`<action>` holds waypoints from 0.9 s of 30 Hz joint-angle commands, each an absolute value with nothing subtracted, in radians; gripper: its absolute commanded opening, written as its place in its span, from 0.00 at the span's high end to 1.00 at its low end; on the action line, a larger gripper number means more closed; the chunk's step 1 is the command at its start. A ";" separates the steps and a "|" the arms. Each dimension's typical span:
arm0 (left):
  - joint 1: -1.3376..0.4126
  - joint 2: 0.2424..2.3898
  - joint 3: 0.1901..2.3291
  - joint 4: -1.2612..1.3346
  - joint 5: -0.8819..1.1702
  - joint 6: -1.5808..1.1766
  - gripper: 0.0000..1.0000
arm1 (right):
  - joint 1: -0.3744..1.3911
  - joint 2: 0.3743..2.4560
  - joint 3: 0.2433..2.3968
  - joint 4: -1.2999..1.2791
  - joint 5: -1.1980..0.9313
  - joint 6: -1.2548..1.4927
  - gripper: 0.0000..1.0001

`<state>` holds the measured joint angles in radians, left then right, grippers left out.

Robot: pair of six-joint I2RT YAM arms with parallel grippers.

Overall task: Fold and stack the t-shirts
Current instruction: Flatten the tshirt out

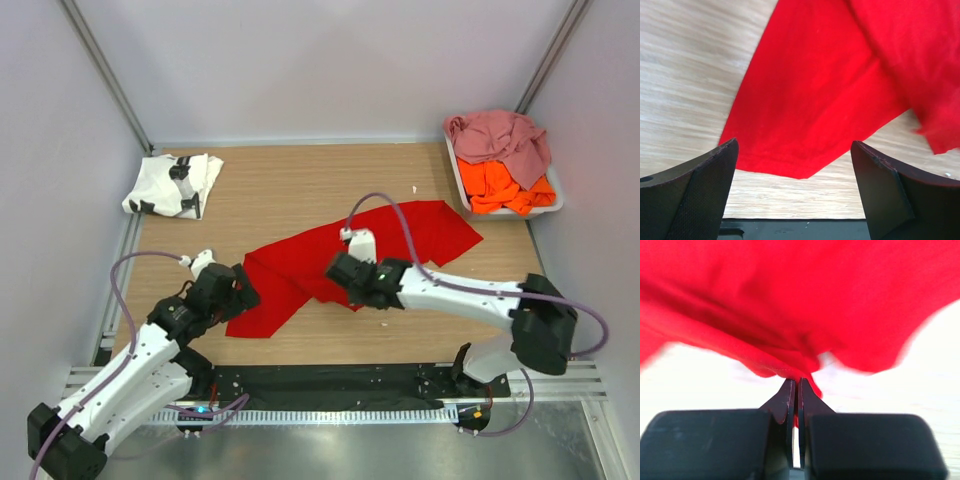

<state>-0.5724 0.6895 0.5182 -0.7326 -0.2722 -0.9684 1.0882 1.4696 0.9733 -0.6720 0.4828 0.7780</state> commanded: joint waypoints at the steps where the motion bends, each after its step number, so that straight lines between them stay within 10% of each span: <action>1: -0.595 0.706 0.494 -0.695 -0.264 -1.009 0.07 | 0.997 1.359 1.046 -0.738 0.563 0.632 0.99; 27: -0.767 0.735 0.459 -0.788 -0.456 -1.131 0.09 | 0.473 1.207 1.132 -0.742 0.408 0.362 0.99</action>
<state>-0.7601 0.7364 0.4622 -0.7837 -0.4015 -1.1076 0.4820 1.2335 1.1080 -0.7643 0.4381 0.3965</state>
